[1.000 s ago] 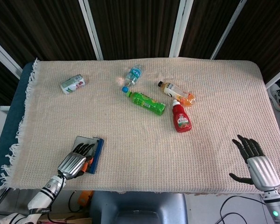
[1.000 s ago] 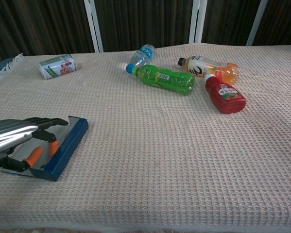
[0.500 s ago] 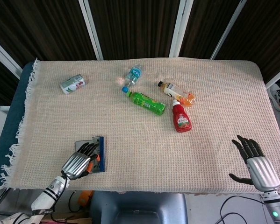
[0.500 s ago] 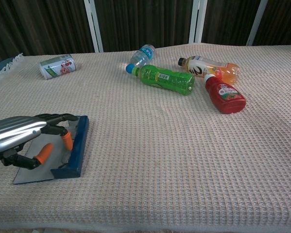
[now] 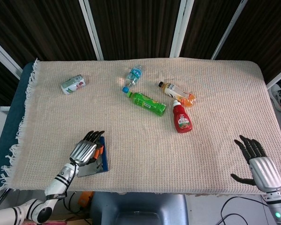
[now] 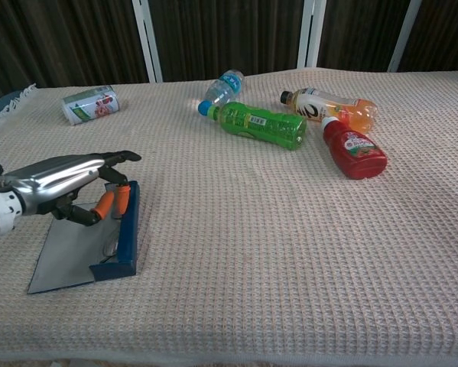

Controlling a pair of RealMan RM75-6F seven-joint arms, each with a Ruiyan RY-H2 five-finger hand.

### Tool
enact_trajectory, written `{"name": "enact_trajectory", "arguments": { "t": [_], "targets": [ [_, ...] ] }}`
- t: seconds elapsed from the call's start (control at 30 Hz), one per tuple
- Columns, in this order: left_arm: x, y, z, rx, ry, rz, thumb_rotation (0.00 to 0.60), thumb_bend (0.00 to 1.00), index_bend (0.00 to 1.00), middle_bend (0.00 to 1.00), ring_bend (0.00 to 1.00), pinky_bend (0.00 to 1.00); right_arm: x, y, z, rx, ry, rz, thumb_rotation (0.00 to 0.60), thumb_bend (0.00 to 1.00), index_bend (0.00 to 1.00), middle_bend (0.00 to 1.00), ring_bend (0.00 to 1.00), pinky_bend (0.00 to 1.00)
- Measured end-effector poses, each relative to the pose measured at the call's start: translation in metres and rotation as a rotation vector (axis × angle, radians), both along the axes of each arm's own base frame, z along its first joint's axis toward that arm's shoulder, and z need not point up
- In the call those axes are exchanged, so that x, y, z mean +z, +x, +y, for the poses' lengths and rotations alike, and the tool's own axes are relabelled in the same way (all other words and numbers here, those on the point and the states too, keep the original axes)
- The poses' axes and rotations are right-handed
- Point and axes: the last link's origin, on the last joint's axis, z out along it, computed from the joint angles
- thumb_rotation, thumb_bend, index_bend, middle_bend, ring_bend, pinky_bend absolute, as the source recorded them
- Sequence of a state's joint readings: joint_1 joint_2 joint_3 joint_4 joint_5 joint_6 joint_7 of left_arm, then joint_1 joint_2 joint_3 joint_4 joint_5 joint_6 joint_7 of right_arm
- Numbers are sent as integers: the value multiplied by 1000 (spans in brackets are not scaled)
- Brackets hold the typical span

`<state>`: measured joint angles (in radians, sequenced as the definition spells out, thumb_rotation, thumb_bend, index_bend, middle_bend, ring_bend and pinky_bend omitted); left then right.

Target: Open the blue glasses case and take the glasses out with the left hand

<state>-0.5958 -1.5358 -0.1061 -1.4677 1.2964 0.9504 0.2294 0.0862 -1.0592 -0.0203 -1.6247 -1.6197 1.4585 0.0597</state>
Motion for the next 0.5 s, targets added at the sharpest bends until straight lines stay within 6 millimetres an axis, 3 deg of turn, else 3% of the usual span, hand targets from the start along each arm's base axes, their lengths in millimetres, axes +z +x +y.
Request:
{"name": "enact_trajectory", "arguments": {
  "t": [0.27, 0.5],
  "targets": [
    [5, 12, 24, 15, 61, -82, 600, 709, 339, 0, 0, 0, 0, 0, 0, -1, 2, 2, 600, 153, 0, 0, 0, 0],
    [-2, 13, 28, 26, 42, -84, 600, 708, 360, 0, 0, 0, 1, 0, 0, -3, -1, -1, 600, 152, 0, 0, 0, 0]
  ]
}}
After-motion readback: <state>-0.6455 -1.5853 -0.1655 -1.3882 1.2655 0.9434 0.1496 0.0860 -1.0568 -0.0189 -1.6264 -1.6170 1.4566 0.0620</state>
